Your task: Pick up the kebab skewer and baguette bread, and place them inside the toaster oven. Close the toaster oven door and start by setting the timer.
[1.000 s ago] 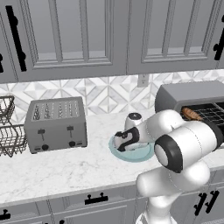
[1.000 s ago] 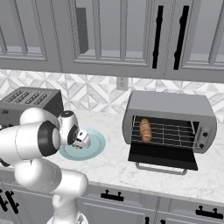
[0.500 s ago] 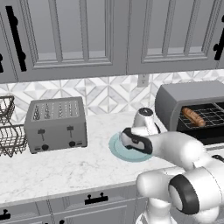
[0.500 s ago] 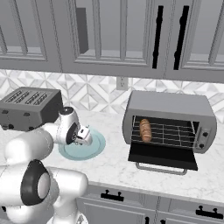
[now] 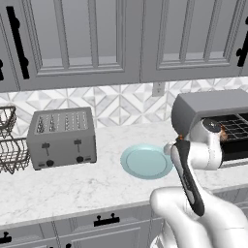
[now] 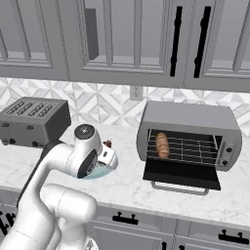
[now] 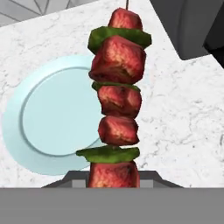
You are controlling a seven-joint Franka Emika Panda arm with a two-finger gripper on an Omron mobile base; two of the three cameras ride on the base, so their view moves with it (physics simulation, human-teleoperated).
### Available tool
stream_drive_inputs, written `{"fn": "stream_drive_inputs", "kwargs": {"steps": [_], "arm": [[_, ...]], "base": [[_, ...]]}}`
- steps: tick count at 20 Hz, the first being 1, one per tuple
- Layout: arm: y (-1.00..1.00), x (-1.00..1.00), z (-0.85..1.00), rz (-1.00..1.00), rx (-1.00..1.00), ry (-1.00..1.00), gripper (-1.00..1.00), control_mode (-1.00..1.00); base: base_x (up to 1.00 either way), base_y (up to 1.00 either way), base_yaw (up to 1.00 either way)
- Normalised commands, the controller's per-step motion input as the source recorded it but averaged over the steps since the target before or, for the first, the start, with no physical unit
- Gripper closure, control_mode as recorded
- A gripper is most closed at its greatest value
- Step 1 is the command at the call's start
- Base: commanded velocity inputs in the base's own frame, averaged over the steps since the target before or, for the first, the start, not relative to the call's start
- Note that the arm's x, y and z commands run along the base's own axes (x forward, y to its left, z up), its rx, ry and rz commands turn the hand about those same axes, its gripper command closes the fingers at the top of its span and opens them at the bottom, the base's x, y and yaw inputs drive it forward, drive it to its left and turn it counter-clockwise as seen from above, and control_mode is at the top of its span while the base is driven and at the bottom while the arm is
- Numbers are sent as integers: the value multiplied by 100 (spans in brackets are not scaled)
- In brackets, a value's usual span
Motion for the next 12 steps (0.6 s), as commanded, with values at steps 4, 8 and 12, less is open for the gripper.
{"fn": "stream_drive_inputs", "kwargs": {"steps": [4, 8, 12], "arm": [[-100, -52, 99, 0, 1, 0, 100, -100], [-100, -29, 98, 0, 0, 0, 100, -100], [-100, -16, 57, 2, 0, 4, 100, -100]], "base": [[0, 0, 0], [0, 0, 0], [0, 0, 0]]}}
